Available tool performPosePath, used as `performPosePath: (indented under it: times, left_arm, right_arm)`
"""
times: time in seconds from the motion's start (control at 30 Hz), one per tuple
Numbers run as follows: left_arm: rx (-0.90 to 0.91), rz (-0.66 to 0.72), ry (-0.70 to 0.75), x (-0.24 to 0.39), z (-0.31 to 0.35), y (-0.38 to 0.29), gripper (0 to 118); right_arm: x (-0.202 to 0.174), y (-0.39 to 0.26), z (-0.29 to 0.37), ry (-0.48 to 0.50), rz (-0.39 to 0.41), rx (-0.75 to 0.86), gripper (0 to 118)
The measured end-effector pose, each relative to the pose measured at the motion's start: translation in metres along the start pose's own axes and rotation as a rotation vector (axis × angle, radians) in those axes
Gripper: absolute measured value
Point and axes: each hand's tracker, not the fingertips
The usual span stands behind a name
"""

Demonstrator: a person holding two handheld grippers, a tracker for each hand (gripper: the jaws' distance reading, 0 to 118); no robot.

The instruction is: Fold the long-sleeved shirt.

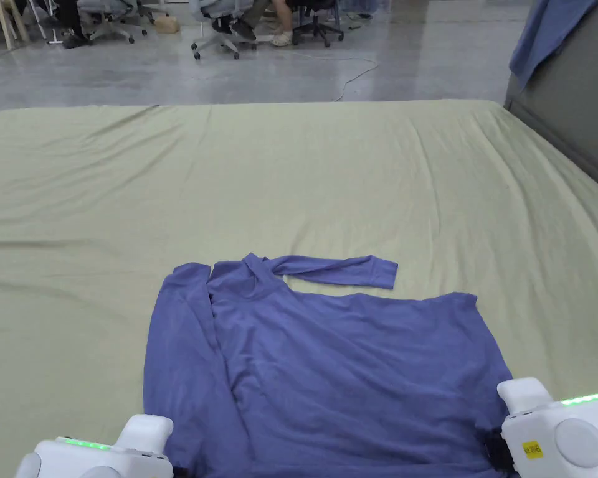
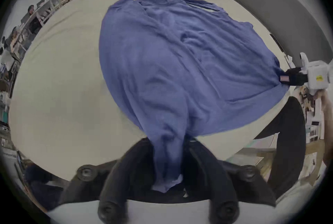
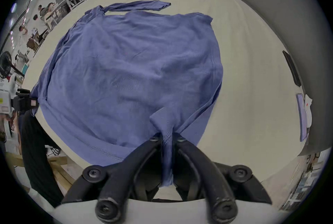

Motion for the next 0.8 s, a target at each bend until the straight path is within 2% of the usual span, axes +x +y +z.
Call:
performPosePath:
  times: [0.1, 0.23, 0.37, 0.5, 0.67, 0.8]
  left_arm:
    - [0.110, -0.033, 0.005, 0.008, 0.028, 0.016, 12]
    - [0.297, -0.071, -0.005, 0.007, 0.091, 0.069, 12]
    - [0.473, -0.134, 0.010, 0.019, 0.160, 0.150, 12]
    - [0.661, -0.197, 0.151, 0.025, 0.219, 0.260, 12]
    - [0.827, -0.072, 0.254, 0.022, 0.285, 0.388, 12]
    - [0.912, 0.032, 0.280, 0.012, 0.326, 0.456, 12]
  right_arm:
    - [0.004, 0.003, 0.016, 0.023, -0.040, 0.038, 5]
    - [0.009, 0.040, 0.074, 0.041, -0.040, 0.265, 4]
    - [0.012, 0.121, 0.139, 0.023, -0.006, 0.467, 3]
    - [0.011, 0.230, 0.199, -0.037, 0.013, 0.661, 3]
    - [0.018, 0.357, 0.267, -0.081, -0.036, 0.809, 3]
    - [0.026, 0.427, 0.304, -0.090, -0.093, 0.877, 3]
